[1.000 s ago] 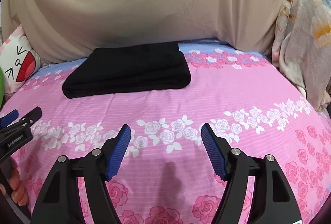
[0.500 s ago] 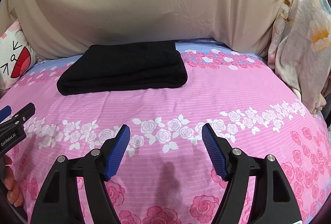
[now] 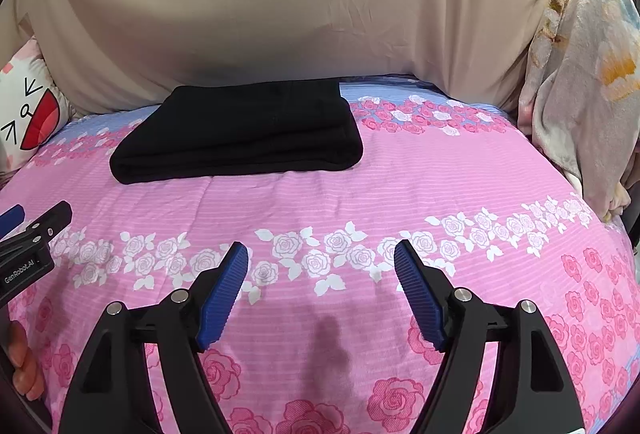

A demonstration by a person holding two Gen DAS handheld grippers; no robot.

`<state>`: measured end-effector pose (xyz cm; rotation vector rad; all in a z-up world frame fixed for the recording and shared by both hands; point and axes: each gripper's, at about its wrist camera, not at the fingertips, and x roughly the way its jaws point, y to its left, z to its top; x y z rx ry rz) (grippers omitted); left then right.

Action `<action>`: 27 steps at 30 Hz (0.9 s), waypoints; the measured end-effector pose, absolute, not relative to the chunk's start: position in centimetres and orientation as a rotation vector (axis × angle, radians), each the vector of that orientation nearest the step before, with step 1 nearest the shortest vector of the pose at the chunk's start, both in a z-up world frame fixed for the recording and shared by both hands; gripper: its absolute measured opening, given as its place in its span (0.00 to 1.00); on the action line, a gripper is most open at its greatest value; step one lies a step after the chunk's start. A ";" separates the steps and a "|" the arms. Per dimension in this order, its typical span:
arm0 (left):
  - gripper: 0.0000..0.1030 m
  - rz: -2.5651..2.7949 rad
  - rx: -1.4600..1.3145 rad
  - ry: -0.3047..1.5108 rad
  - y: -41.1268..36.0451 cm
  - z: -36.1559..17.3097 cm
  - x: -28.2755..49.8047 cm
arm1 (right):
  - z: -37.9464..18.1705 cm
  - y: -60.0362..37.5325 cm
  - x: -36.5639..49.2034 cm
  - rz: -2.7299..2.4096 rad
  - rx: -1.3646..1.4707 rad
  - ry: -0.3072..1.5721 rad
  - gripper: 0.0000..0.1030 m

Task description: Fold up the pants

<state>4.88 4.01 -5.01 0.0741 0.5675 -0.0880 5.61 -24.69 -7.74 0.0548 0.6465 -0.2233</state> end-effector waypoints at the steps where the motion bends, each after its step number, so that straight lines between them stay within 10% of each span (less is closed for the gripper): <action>1: 0.93 -0.088 0.075 0.567 4.0 -5.0 4.9 | -7.7 -24.7 5.6 -0.225 0.054 0.646 0.71; 27: 0.94 -0.166 0.048 0.585 4.1 -5.1 5.2 | -7.9 -24.6 5.6 -0.221 0.043 0.648 0.74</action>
